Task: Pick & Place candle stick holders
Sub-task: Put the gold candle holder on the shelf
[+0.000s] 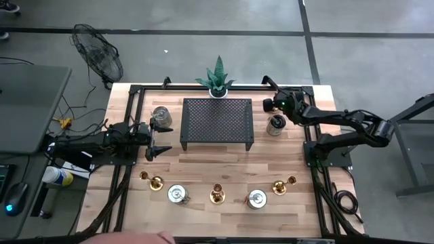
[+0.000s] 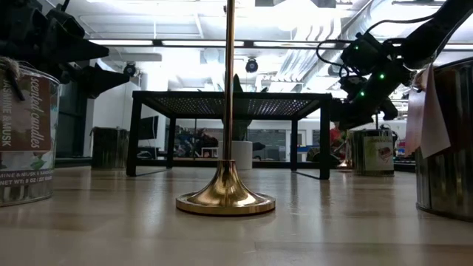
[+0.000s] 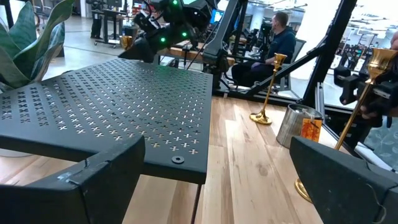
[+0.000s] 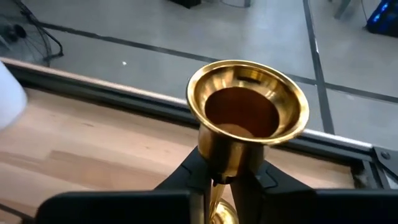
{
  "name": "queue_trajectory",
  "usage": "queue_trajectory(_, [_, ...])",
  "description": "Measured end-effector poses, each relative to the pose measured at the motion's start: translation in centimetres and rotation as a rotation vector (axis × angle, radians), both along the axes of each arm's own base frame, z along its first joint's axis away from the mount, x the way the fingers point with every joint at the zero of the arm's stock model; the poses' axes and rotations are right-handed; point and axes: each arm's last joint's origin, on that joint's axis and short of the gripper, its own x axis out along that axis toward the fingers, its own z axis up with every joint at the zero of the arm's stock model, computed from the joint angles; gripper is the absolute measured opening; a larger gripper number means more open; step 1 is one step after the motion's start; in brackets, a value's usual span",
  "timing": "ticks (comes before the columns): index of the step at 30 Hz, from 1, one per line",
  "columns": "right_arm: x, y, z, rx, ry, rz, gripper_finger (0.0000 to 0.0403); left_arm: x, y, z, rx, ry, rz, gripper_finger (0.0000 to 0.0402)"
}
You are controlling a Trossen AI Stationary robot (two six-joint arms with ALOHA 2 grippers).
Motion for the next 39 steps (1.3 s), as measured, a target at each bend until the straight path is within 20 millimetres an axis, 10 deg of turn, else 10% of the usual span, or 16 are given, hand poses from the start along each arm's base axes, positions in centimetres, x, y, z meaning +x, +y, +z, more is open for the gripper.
queue_trajectory(18, [1.7, -0.7, 5.2, -0.027, -0.062, 0.221, 0.0025, 0.0, 0.0, 0.0, 0.0, 0.0, 0.0, 0.0392])
queue_trajectory(39, [2.4, 0.5, 16.2, -0.085, 0.02, 0.783, 0.0047, 0.0, 0.0, 0.0, 0.0, -0.001, 0.0, 0.0392])
